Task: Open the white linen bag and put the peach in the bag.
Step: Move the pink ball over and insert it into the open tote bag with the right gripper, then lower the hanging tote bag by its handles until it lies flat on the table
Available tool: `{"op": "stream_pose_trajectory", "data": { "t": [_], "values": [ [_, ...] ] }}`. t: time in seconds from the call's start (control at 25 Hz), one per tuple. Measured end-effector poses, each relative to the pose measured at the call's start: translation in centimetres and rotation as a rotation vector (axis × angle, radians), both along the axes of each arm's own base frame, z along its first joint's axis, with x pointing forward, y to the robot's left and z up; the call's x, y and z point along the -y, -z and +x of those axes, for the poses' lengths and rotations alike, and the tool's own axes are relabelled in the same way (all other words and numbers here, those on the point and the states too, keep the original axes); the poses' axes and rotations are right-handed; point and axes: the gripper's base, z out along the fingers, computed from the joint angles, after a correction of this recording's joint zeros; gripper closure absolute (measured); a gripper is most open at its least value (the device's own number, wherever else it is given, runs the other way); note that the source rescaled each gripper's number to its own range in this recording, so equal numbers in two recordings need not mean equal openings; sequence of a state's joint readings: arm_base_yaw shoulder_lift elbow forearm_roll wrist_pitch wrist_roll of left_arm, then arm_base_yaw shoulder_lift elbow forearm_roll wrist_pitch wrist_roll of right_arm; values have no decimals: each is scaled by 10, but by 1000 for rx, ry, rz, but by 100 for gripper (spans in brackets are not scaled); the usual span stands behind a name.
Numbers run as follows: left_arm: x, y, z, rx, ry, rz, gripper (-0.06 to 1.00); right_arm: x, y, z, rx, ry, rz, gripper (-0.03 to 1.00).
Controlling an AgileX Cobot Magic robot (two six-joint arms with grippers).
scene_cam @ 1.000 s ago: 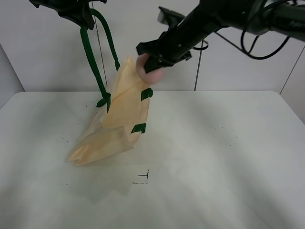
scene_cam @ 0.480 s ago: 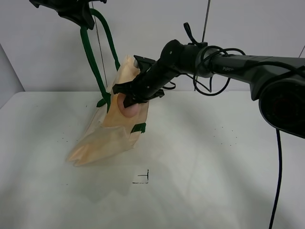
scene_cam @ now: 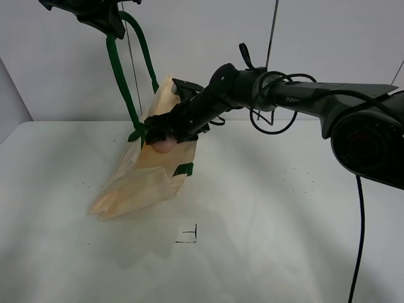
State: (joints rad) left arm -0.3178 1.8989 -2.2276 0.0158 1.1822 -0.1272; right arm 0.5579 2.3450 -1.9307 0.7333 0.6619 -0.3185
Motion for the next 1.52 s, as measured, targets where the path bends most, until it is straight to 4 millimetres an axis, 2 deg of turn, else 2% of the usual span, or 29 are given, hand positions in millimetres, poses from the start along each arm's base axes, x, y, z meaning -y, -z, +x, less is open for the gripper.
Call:
{"op": "stream_pose_trajectory", "data": {
  "t": [0.08, 0.16, 0.36, 0.52, 0.68, 0.8, 1.08, 1.2, 1.32, 1.52],
  "values": [
    [0, 0, 0, 0, 0, 0, 94, 0, 0, 0, 3, -8, -4, 7],
    [0, 0, 0, 0, 0, 0, 94, 0, -4, -1, 8, -36, -32, 0],
    [0, 0, 0, -1, 1, -3, 94, 15, -30, 4, -33, -38, -213, 0],
    [0, 0, 0, -1, 1, -3, 94, 42, -60, 14, -20, 38, -423, 0],
    [0, 0, 0, -1, 1, -3, 94, 69, -68, 25, -32, 99, -481, 0],
    [0, 0, 0, -1, 1, -3, 94, 101, -66, 39, -47, 162, -511, 0],
    [0, 0, 0, -1, 1, -3, 94, 221, -66, 76, -96, 404, -540, 0],
    [0, 0, 0, -1, 1, -3, 94, 257, -66, 81, -115, 474, -538, -3],
    [0, 0, 0, -1, 1, -3, 94, 277, -66, 83, -127, 512, -537, -3],
    [0, 0, 0, -1, 1, -3, 94, 278, -68, 81, -132, 514, -527, -3]
  ]
}}
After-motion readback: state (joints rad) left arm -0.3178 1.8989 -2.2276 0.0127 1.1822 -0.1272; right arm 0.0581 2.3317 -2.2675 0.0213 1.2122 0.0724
